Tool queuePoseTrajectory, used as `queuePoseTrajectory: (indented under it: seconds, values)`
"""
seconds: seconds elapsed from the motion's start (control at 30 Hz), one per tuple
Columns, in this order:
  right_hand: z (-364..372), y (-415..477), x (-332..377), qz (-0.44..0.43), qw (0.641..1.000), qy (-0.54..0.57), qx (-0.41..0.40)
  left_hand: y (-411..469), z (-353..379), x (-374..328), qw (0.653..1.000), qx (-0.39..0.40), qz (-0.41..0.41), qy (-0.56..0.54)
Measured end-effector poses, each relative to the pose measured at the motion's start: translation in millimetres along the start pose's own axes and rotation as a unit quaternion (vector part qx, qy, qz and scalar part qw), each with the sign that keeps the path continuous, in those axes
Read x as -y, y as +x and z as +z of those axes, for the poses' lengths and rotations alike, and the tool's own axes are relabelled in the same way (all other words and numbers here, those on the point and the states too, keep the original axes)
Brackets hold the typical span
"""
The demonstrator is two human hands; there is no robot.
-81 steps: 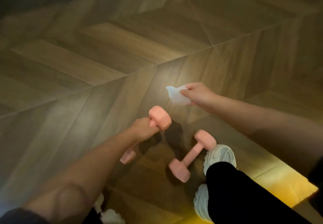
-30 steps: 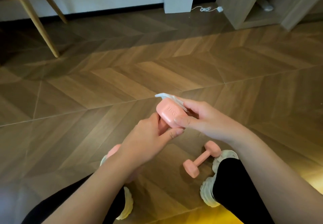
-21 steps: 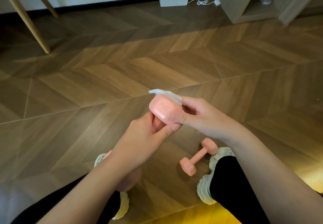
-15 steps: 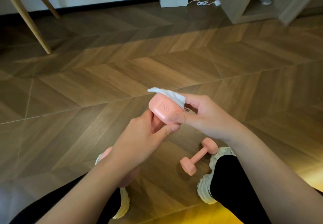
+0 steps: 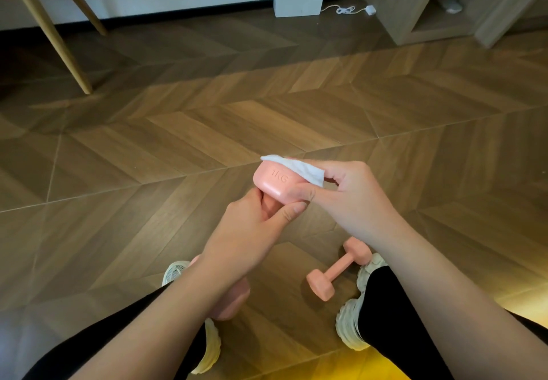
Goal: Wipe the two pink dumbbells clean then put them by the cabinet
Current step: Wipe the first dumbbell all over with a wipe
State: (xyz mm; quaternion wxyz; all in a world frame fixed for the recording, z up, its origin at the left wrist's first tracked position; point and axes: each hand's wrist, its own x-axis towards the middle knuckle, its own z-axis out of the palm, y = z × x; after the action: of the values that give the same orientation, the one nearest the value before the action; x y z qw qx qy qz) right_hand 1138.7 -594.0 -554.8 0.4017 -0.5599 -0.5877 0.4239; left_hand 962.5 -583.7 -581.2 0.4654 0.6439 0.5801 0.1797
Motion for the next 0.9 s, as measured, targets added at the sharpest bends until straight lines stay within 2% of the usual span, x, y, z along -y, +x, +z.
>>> queuePoseTrajectory:
  seconds: [0.13,0.23,0.37,0.5,0.6,0.67,0.8,0.9]
  values:
    - [-0.3,0.1,1.1,-0.014,0.997,-0.039,-0.058,1.9,-0.3,-1.9,1.000,-0.002,-0.005,-0.004]
    - [0.9,-1.3,1.7,-0.004,0.998,-0.052,-0.038,2.0,1.2,-2.7,1.000,0.002,-0.016,-0.005]
    - [2.6,-1.7,-0.8,0.016,0.989,-0.104,-0.103,1.8,3.1,-1.8,0.999,0.008,-0.033,-0.010]
    - [3.3,-2.3,-0.2,0.050,0.992,-0.104,-0.058,1.7,3.0,-3.6,0.999,-0.002,-0.022,-0.033]
    - [1.5,-2.9,0.8,0.053,0.984,-0.136,-0.101,2.2,2.2,-2.7,0.999,-0.003,-0.013,-0.036]
    - [3.1,-4.7,2.9,0.045,0.984,-0.120,-0.120,3.2,2.2,-1.7,0.999,-0.007,-0.008,-0.031]
    - [3.6,-3.0,3.9,0.051,0.990,-0.100,-0.081,3.8,1.2,-2.6,0.999,-0.010,0.002,-0.036]
    - [1.0,-3.5,0.3,0.063,0.984,-0.129,-0.101,3.2,0.7,-1.8,0.999,-0.009,0.004,-0.034]
